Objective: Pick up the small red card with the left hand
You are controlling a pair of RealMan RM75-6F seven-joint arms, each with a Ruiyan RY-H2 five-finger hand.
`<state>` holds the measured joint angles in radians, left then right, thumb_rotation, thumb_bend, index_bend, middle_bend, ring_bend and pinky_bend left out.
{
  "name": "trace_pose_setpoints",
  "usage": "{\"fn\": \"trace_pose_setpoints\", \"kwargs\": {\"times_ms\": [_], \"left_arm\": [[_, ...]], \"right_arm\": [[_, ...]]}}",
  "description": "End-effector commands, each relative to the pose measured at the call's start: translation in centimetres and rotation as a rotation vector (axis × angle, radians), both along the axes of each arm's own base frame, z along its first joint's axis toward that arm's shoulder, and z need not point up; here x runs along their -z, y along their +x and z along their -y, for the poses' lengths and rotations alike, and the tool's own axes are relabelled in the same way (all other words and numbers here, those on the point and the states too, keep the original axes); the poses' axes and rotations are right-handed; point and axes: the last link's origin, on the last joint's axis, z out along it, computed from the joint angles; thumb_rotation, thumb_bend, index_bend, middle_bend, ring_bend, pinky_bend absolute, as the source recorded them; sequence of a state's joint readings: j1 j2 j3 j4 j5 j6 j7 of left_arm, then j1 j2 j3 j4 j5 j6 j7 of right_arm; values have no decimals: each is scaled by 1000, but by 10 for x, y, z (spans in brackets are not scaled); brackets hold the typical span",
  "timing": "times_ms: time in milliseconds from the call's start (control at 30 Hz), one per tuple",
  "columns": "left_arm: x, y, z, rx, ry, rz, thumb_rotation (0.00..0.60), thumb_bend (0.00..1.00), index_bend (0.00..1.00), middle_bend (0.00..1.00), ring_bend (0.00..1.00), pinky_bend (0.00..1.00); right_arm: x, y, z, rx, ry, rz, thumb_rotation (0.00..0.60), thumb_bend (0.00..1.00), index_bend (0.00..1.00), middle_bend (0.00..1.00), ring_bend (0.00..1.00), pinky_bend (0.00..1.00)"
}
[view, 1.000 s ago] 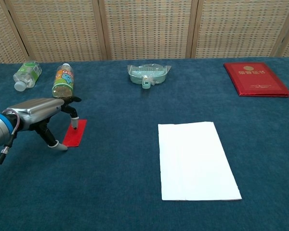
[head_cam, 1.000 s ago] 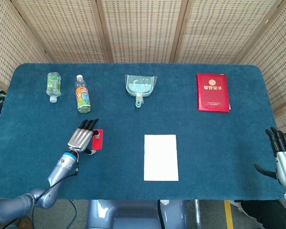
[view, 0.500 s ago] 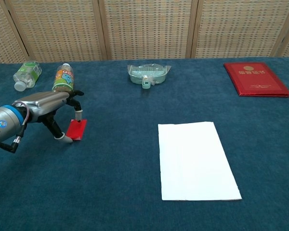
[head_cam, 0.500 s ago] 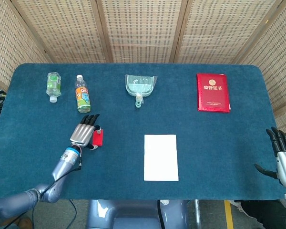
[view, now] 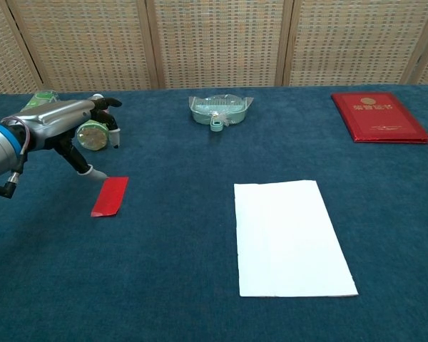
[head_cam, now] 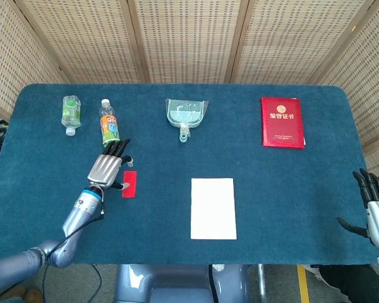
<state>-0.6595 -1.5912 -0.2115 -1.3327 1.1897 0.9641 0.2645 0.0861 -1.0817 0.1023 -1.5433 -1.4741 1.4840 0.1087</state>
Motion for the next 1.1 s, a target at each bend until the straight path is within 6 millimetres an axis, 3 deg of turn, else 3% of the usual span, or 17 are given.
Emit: {"fn": "trace_pose_setpoints", "kwargs": {"times_ms": [33,200,433,1100], "left_arm": [[-2,-8,11,-15,-55,-45,600,100,441,0,0,0],[10,-15,23,-41,-120,-70,600,100,451,0,0,0],[26,-12,21,-53,-123,-57,600,133,486,0,0,0],[37,-13,19,-89,-144,-48,600,213,503,0,0,0]], "right_arm": [[0,0,0,-1,0,1,600,0,0,0,0,0],[-1,0,0,0,0,3,600,0,0,0,0,0],[-1,-1,0,2,2,4,600,0,0,0,0,0],[-2,-2,1,7,6,13,600,0,0,0,0,0]]}}
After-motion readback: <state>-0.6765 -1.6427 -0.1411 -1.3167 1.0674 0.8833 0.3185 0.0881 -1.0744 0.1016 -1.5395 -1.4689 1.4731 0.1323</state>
